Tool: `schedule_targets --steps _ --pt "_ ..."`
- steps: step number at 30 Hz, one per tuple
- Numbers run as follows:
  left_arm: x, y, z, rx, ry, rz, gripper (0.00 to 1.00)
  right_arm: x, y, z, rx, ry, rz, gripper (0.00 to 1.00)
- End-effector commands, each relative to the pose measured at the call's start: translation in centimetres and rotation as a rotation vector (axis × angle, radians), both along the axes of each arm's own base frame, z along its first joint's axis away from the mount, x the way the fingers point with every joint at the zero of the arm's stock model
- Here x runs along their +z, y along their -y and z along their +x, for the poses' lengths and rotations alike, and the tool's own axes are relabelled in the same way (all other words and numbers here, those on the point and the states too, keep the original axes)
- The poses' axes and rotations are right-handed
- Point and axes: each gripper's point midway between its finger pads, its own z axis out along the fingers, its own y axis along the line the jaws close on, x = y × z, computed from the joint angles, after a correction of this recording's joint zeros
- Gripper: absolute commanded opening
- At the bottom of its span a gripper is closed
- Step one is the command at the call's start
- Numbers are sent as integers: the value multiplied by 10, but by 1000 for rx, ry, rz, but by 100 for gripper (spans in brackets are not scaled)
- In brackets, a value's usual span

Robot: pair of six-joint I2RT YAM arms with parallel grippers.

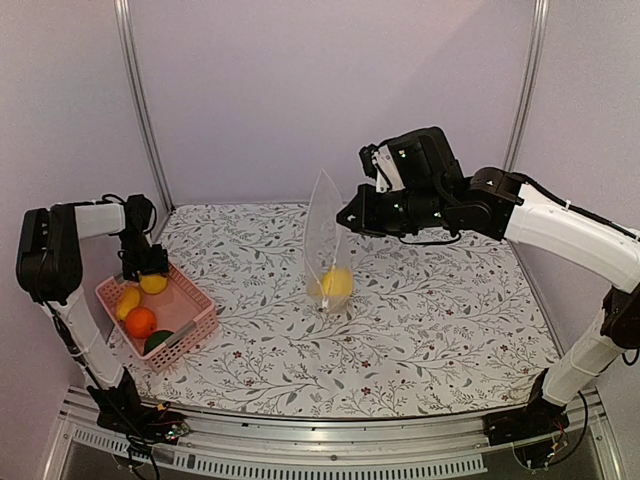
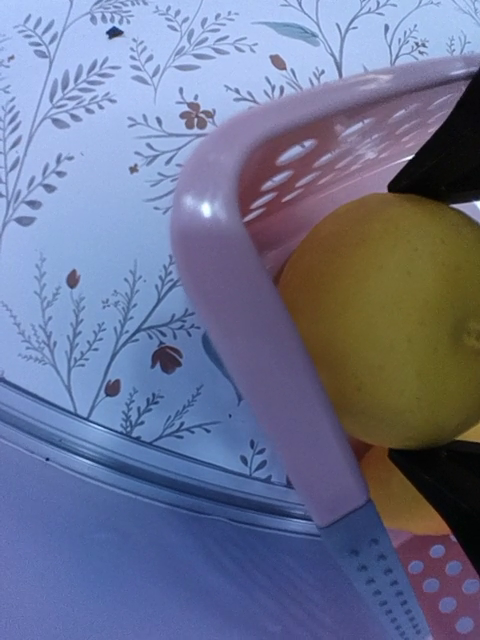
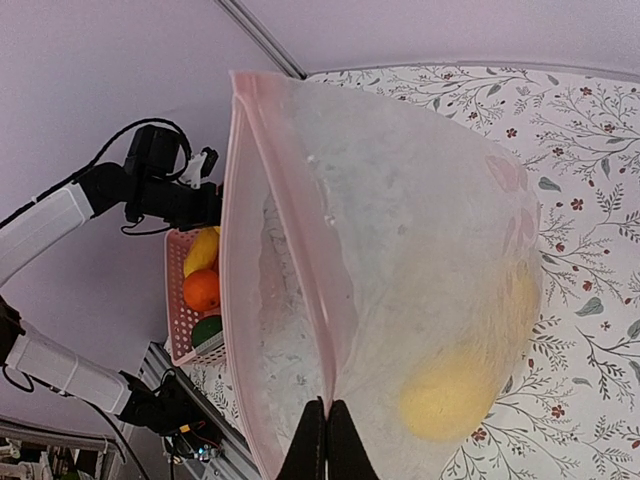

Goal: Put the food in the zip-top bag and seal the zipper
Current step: Pick up the fake fruit from the bin.

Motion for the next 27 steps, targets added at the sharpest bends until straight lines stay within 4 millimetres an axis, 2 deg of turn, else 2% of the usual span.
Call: schedule_targets --steps 1,10,16,19,23,27 --pt "14 -1 3 -12 30 17 77 14 1 -2 3 18 37 0" --pt "42 19 -7 -23 131 -24 75 14 2 0 -7 20 39 0" --pt "70 29 -26 -24 221 -36 73 23 5 -1 -7 40 37 0" --pt "98 39 -30 -60 324 -48 72 24 8 -1 -7 54 23 0" --pt "151 68 -35 -162 499 -112 71 28 12 1 -17 68 7 0" --pt "196 121 -42 -317 614 -242 69 29 10 2 -18 67 2 0"
